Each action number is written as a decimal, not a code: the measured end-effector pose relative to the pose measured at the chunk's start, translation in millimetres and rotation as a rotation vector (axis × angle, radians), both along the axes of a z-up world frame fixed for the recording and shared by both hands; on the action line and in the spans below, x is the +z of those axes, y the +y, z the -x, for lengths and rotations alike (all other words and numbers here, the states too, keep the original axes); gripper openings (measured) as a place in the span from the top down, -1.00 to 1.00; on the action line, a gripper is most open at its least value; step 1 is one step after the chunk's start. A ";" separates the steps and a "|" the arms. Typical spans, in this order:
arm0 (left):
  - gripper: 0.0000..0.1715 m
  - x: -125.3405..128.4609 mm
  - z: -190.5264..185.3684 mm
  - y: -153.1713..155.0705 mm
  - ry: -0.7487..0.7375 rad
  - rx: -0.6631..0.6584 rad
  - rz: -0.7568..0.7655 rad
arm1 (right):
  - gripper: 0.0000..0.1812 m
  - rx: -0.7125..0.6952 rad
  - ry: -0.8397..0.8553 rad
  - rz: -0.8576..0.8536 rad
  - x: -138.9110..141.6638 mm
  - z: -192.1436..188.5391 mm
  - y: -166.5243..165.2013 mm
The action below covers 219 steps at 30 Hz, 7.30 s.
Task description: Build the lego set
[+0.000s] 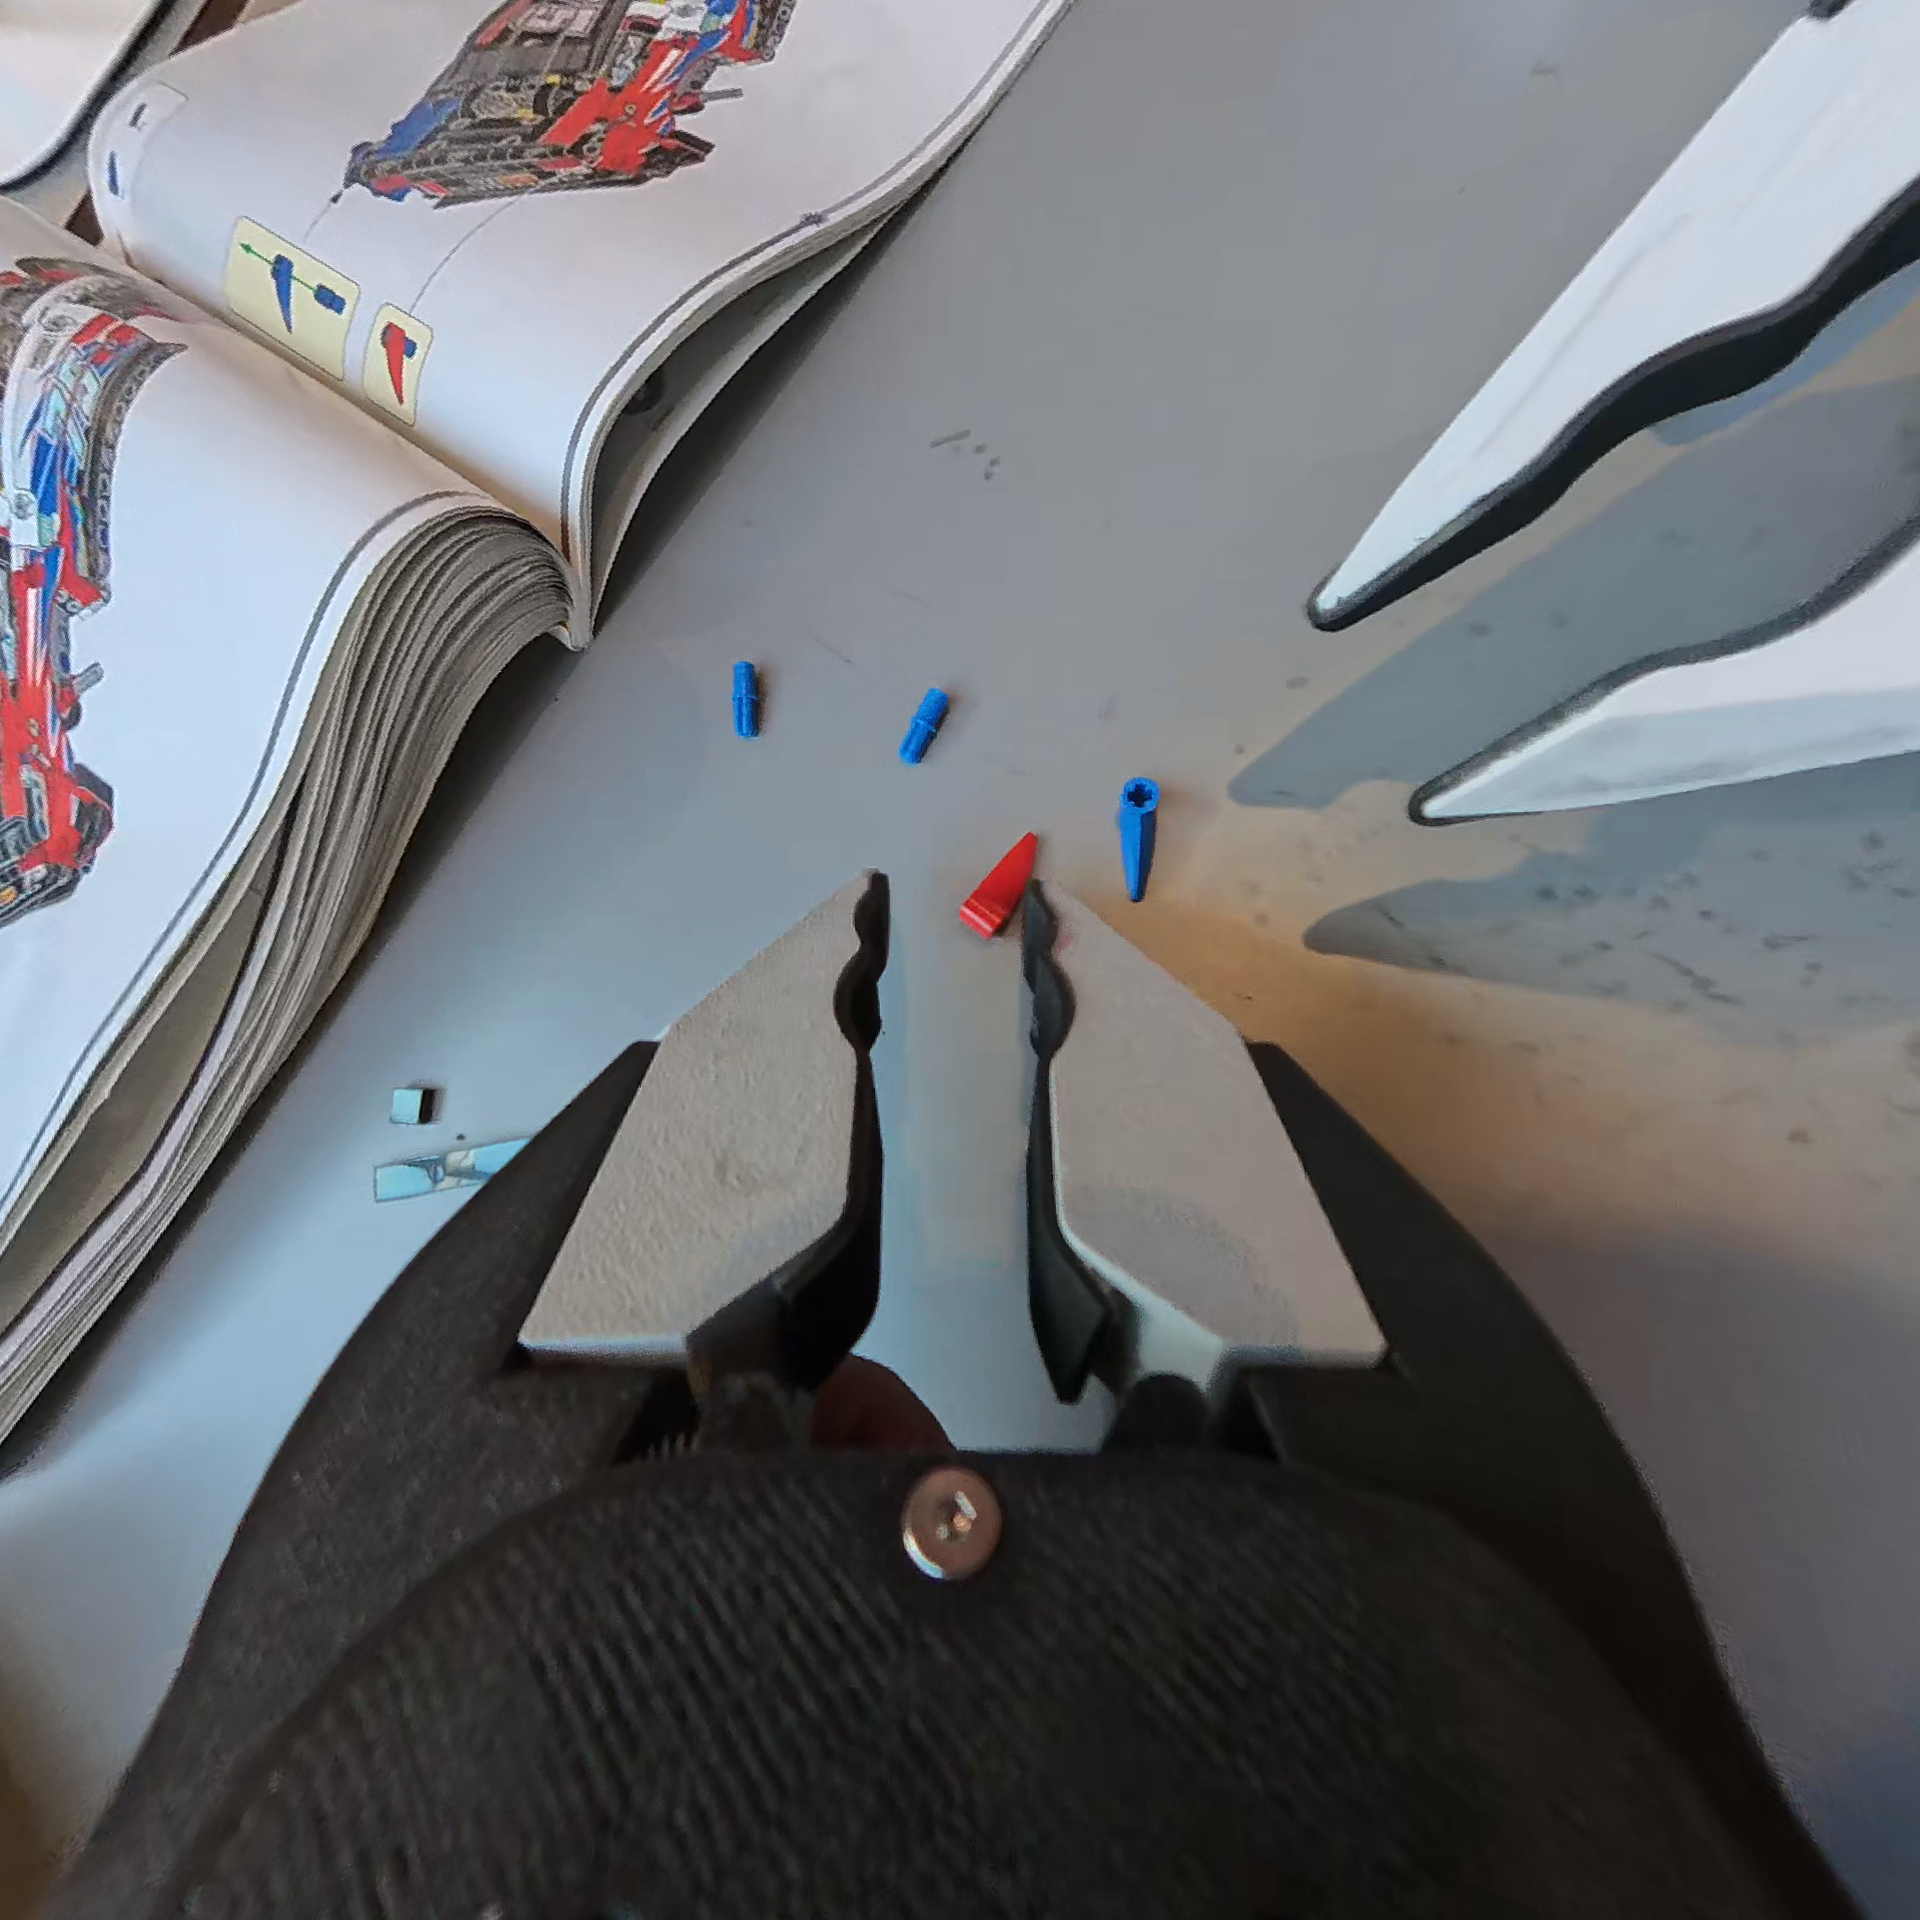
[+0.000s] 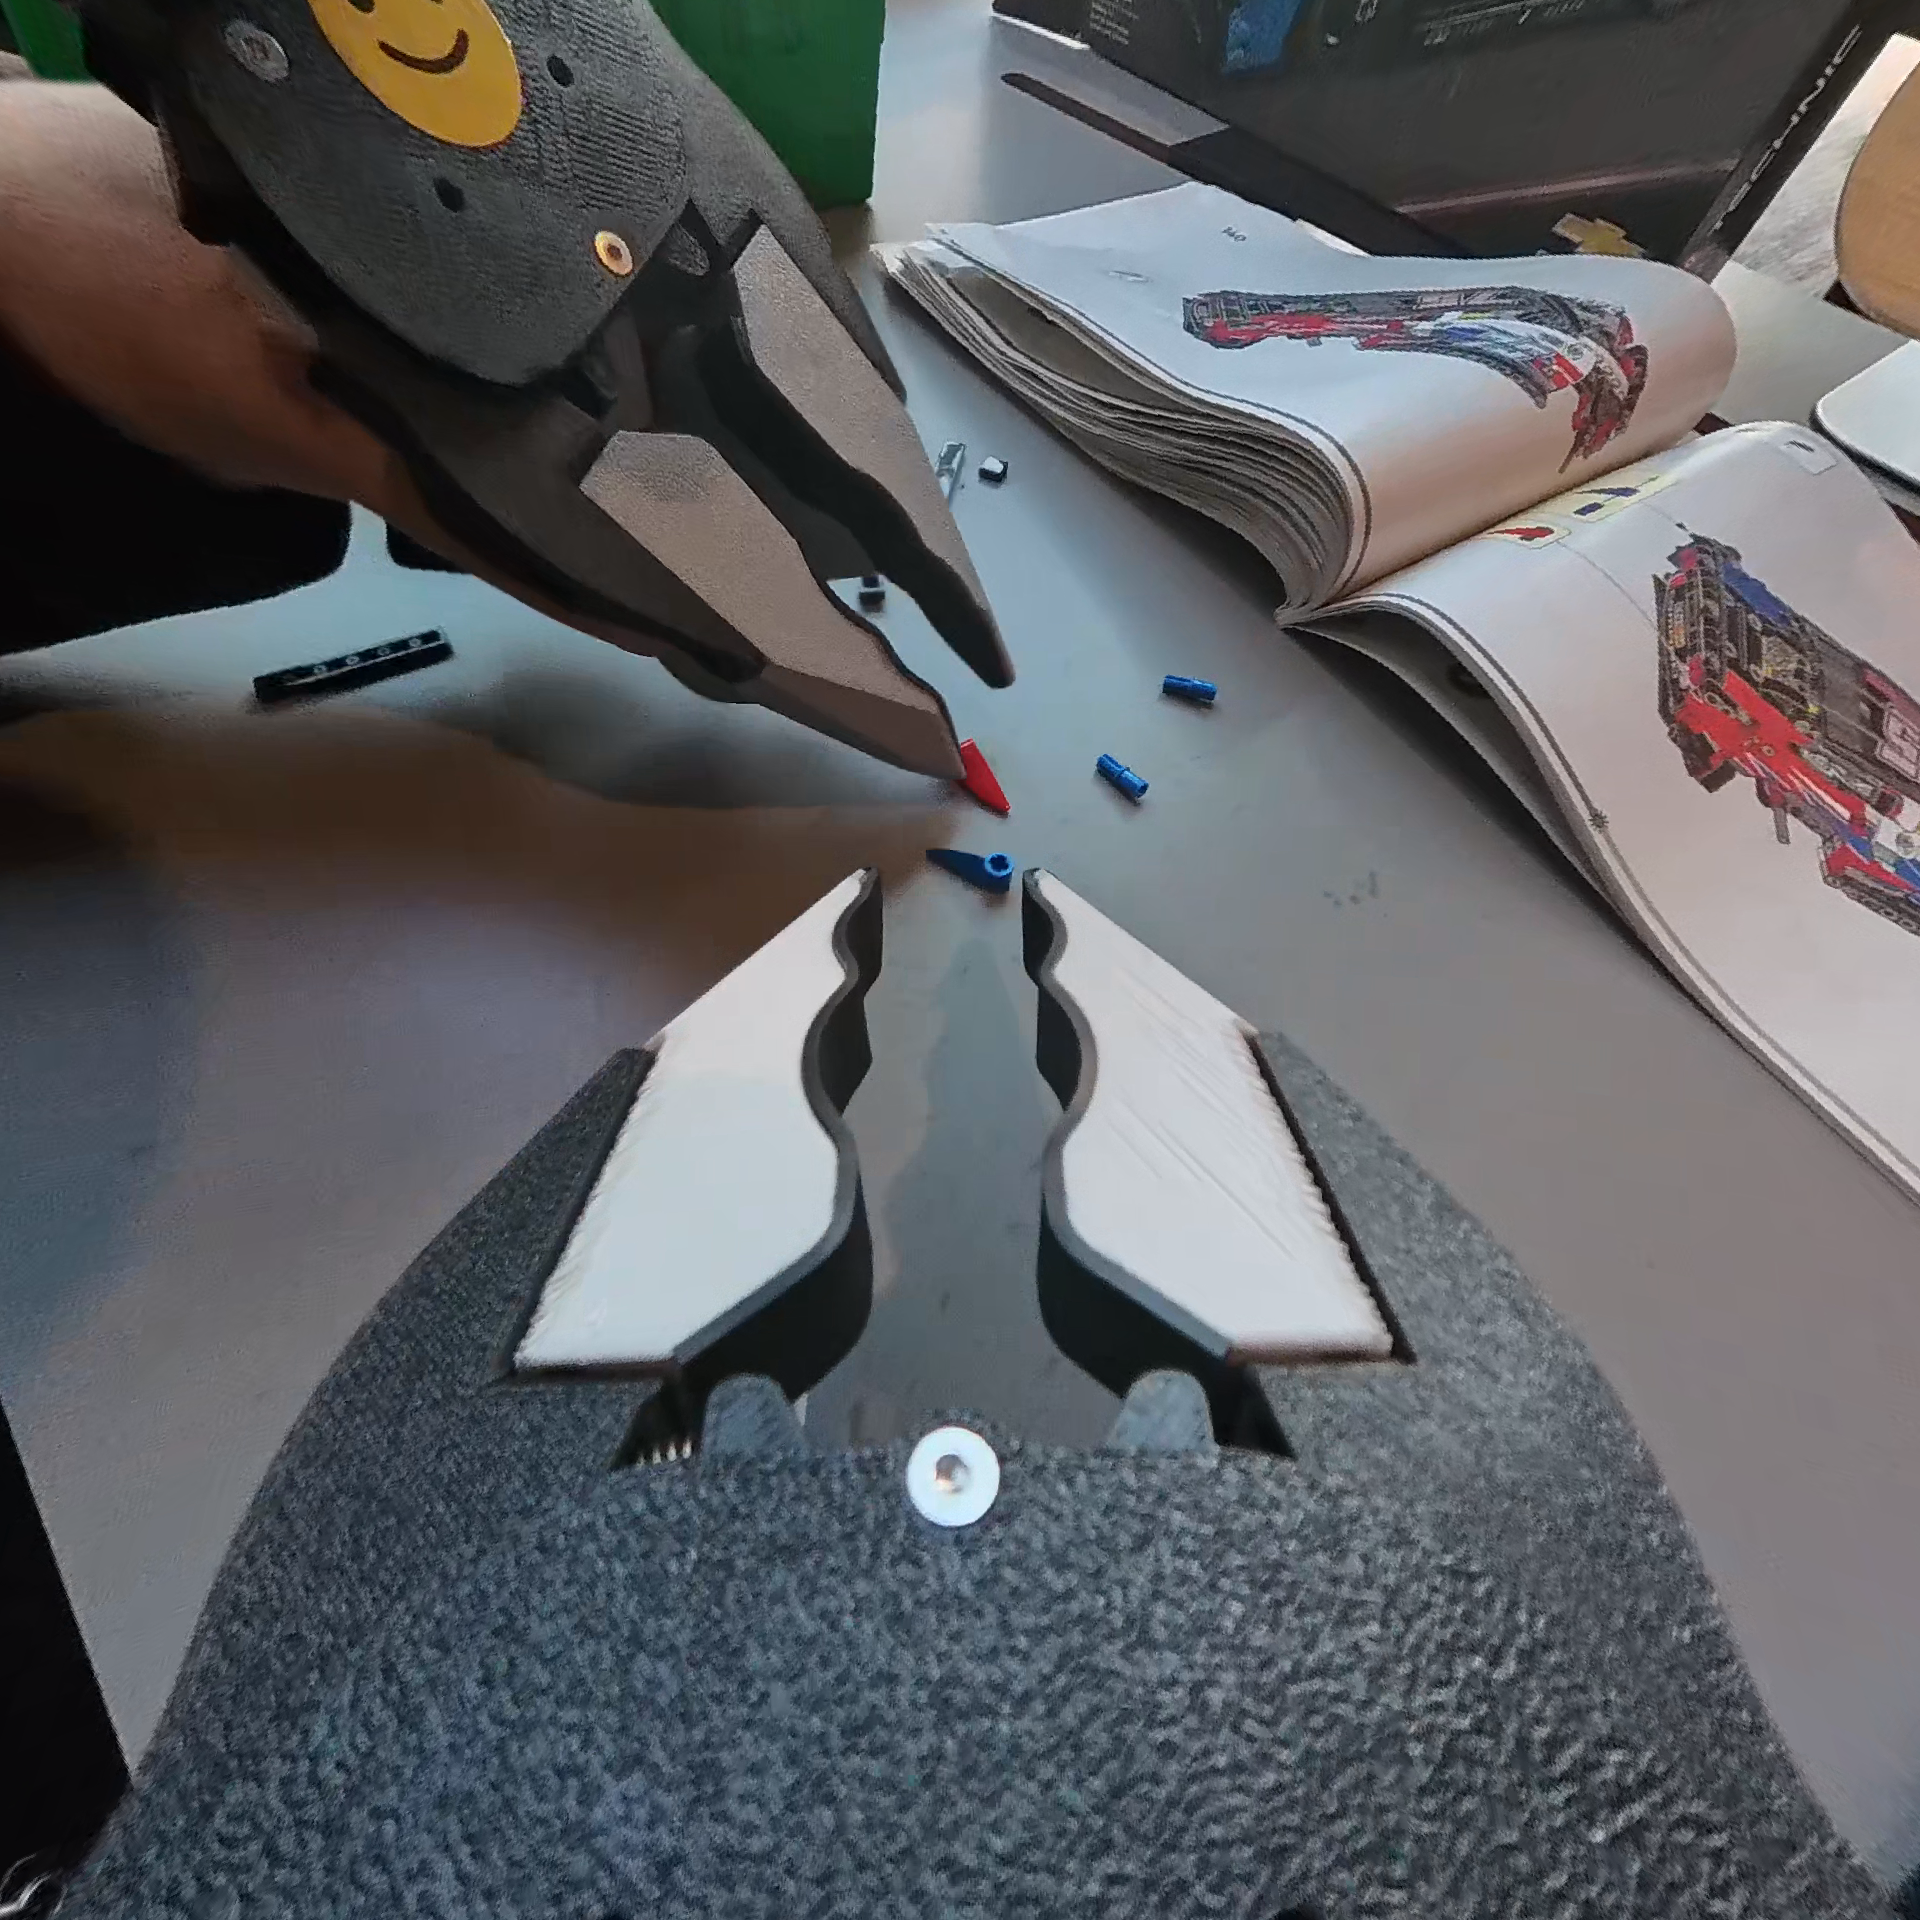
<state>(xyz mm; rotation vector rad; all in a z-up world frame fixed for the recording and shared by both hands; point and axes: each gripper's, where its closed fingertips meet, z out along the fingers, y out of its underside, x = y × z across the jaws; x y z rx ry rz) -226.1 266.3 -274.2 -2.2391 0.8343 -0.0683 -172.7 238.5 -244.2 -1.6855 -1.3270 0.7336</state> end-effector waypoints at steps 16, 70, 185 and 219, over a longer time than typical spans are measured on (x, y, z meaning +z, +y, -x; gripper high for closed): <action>0.94 -9.2 2.5 -11.8 0.022 -0.035 0.046 | 0.72 0.009 0.009 0.006 1.0 1.1 0.7; 0.84 -4.0 -2.7 -85.2 -0.132 -0.043 0.056 | 0.97 0.486 -0.256 -0.105 -35.3 44.0 -60.6; 0.95 31.3 12.9 -81.4 -0.146 -0.128 -0.227 | 0.93 0.870 -0.643 -0.113 -40.5 40.1 62.1; 0.95 19.6 2.0 -77.0 -0.112 -0.126 -0.186 | 0.97 0.855 -0.668 -0.075 -23.5 27.5 6.3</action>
